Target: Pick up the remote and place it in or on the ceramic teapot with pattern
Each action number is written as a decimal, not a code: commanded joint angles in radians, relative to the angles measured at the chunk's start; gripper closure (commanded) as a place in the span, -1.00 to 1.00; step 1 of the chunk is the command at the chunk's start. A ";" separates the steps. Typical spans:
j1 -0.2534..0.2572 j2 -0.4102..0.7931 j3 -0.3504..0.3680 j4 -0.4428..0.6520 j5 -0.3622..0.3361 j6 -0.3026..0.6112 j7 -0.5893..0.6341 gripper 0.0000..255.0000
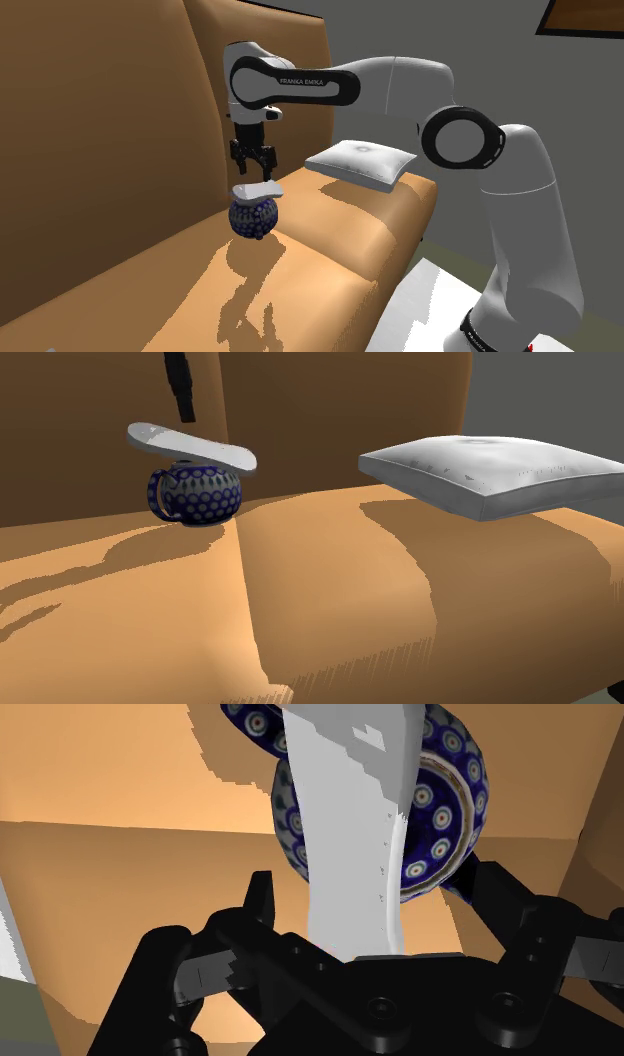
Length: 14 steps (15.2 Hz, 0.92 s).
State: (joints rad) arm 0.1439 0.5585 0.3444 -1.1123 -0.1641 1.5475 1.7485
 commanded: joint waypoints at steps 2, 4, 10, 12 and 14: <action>0.000 0.000 0.000 0.000 0.000 0.000 0.000 -1.00; 0.022 0.039 -0.003 0.132 -0.010 -0.092 -0.003 -1.00; 0.053 0.099 -0.009 0.298 -0.024 -0.196 -0.009 -1.00; 0.053 0.099 -0.009 0.298 -0.024 -0.196 -0.009 -1.00; 0.053 0.099 -0.009 0.298 -0.024 -0.196 -0.009 -1.00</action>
